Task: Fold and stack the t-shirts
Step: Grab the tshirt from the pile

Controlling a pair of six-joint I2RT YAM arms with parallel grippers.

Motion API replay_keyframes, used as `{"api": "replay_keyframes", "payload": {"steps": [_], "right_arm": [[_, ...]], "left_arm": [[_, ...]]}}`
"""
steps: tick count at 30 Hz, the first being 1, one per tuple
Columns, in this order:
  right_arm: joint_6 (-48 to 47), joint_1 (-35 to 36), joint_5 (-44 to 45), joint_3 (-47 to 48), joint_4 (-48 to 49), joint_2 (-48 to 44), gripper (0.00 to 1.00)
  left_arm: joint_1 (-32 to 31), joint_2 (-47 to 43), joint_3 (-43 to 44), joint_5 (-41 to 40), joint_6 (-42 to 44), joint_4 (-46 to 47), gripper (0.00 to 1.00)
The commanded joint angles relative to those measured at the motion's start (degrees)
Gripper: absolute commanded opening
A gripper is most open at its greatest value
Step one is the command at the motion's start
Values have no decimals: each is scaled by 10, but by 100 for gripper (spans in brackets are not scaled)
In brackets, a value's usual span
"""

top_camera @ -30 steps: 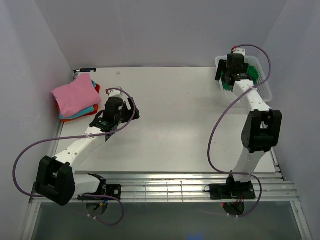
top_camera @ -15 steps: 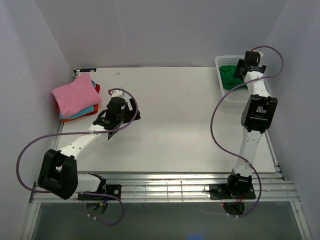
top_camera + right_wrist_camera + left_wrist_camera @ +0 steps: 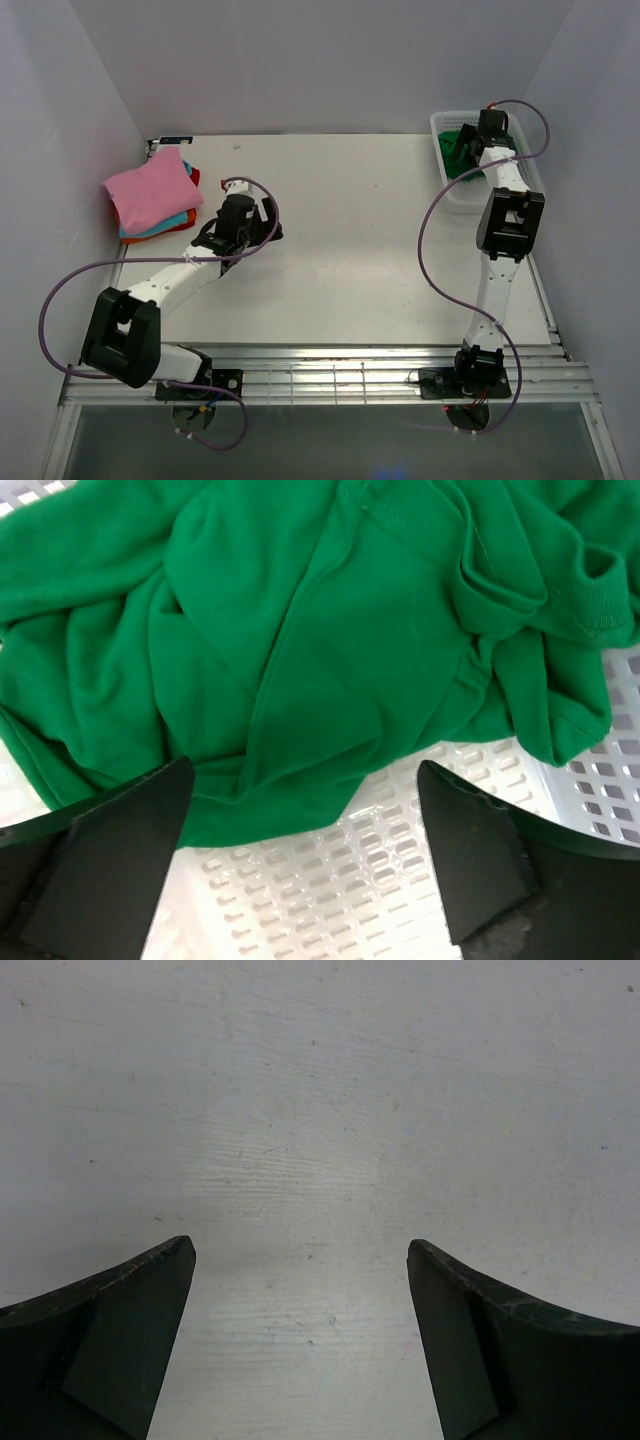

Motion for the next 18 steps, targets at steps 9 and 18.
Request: {"api": "replay_keyframes", "payload": {"steps": [9, 18], "right_arm": [[14, -10, -30, 0, 35, 17, 63], [14, -14, -92, -3, 34, 43, 53]], "left_arm": [[-2, -1, 14, -2, 6, 0, 98], [-2, -22, 9, -10, 5, -11, 98]]}}
